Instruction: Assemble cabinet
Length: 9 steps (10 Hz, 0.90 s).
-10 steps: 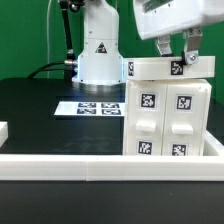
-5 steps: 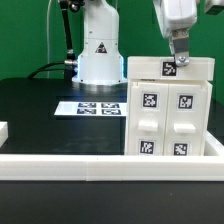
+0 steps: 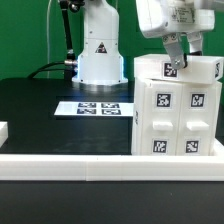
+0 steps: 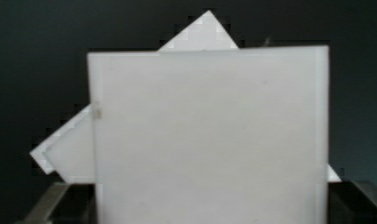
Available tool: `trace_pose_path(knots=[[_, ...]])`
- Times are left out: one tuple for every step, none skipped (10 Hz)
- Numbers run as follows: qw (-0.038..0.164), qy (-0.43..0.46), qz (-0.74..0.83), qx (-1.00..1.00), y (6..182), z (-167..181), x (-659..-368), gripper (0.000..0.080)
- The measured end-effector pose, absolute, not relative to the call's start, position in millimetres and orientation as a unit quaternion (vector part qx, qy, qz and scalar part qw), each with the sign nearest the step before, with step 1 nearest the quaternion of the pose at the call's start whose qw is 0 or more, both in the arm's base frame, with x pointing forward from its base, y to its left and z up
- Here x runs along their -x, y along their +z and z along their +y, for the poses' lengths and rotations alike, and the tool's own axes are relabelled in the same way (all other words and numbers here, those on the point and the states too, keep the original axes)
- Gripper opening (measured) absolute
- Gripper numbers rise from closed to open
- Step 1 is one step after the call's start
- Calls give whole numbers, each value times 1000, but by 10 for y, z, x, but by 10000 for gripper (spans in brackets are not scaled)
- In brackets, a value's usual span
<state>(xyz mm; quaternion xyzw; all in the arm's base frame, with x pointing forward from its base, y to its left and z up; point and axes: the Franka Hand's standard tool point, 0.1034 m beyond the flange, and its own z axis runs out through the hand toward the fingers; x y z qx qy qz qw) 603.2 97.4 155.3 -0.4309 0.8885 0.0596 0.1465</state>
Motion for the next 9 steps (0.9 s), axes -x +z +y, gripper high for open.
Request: trace_pose_path(knots=[[149,62,889,429,1554,975,-6036,561],[151,62,890,426,1556,977,-6040,561],[152,61,887,432,1556,981,-6040,568],[153,59,879,449,1563,989,-6040,568],[156,59,878,449,1597,994,-6048,727],[160,58,876,451,1644,999,-6060,784],[163,58,874,454,1695,1001,-6068,795],[167,57,872,457,1743,1000,-6078,795],[174,57,871,456,1808,1004,-6095,798]])
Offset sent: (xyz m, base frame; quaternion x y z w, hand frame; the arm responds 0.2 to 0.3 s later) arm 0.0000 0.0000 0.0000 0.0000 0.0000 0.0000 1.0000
